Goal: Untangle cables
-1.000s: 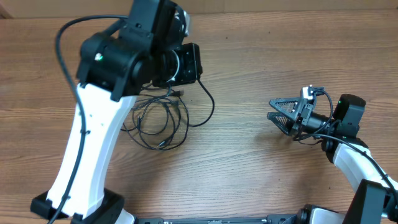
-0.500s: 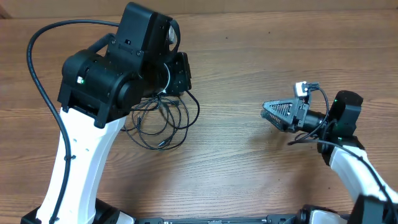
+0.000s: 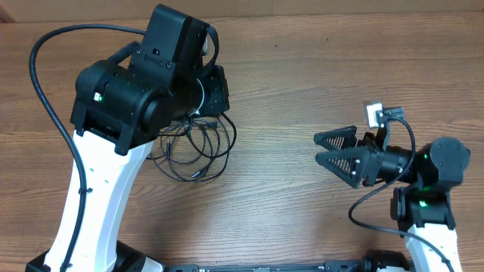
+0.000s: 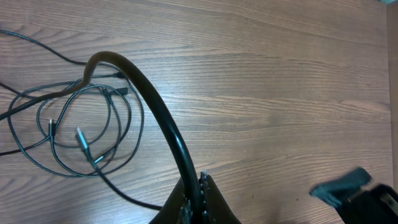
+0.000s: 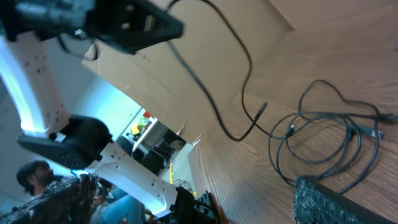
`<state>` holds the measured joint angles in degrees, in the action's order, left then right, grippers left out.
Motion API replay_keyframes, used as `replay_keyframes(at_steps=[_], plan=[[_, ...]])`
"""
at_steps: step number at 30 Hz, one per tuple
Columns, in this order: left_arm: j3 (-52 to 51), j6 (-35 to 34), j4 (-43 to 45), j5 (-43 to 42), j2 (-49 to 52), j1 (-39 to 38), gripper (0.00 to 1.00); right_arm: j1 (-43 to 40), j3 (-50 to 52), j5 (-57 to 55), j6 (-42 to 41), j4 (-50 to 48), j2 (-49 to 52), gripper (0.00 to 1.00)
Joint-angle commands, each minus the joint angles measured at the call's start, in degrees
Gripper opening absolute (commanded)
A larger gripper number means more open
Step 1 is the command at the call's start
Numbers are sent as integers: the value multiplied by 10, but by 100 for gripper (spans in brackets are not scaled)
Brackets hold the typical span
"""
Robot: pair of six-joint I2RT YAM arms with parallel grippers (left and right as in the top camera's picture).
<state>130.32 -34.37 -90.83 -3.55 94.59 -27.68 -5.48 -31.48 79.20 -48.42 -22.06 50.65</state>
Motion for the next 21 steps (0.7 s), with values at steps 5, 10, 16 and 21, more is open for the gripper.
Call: replay_keyframes(at_steps=[5,10,16,21], plan=[[10,-5,-5,11,5,-2,4,3,-5,-117,-174,24,-14,100],[10,-6,-7,10,5,-2,4,3,-5,-331,-306,28,10,90],[10,-6,-17,14,5,-2,5,10,-5,-313,-125,-72,11,100],[10,-41,-17,38,7,-2,4,39,-5,-250,78,-56,11,100]])
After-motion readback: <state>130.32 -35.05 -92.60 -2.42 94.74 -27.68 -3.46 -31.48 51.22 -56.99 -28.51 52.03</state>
